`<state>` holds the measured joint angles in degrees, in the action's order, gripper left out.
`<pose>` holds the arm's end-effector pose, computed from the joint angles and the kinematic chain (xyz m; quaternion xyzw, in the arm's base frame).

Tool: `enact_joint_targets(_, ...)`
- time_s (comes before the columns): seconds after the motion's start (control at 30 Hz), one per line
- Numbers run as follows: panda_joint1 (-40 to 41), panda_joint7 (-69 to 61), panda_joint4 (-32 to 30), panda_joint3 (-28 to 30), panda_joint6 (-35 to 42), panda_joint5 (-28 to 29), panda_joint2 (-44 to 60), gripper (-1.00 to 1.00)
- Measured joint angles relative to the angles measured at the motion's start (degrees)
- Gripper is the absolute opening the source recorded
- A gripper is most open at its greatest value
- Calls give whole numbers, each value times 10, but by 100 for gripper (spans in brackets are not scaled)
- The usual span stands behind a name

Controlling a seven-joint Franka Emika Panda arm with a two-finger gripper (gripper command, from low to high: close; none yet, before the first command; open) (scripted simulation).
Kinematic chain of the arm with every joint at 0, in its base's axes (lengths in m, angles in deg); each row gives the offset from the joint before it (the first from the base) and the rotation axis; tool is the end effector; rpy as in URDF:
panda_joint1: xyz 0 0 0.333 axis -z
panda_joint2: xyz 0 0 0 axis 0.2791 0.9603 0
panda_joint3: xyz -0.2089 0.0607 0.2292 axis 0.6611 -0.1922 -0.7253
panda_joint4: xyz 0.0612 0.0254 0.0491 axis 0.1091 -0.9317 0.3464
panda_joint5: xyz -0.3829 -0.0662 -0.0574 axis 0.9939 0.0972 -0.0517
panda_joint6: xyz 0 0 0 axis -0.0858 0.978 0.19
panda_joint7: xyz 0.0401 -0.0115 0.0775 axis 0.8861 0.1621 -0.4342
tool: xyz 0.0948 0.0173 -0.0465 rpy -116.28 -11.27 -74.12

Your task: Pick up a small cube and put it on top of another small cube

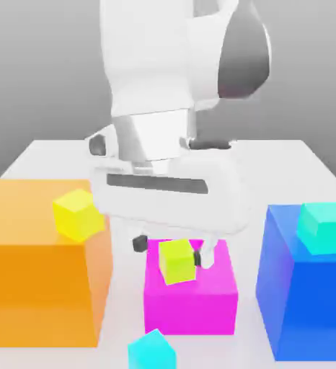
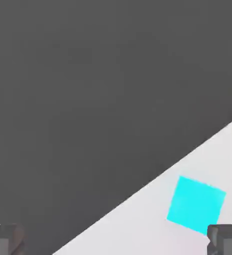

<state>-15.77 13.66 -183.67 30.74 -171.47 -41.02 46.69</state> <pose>0.5156 -0.0120 0.3138 -0.7173 0.6906 -0.0285 0.0872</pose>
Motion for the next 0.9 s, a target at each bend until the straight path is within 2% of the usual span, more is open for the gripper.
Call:
enact_joint_targets(0.2,-26,139,-13,39,-49,55,114,0)
enact_joint_targets(0.33,-25,152,-2,38,-110,54,198,0)
enact_joint_targets(0.37,-22,150,2,34,-126,50,217,-100)
enact_joint_targets(0.57,-20,149,4,31,-135,48,227,-100)
enact_joint_targets(0.73,-30,160,-12,44,-72,64,149,-100)
enact_joint_targets(0.9,-41,46,36,-20,-27,40,102,-100)
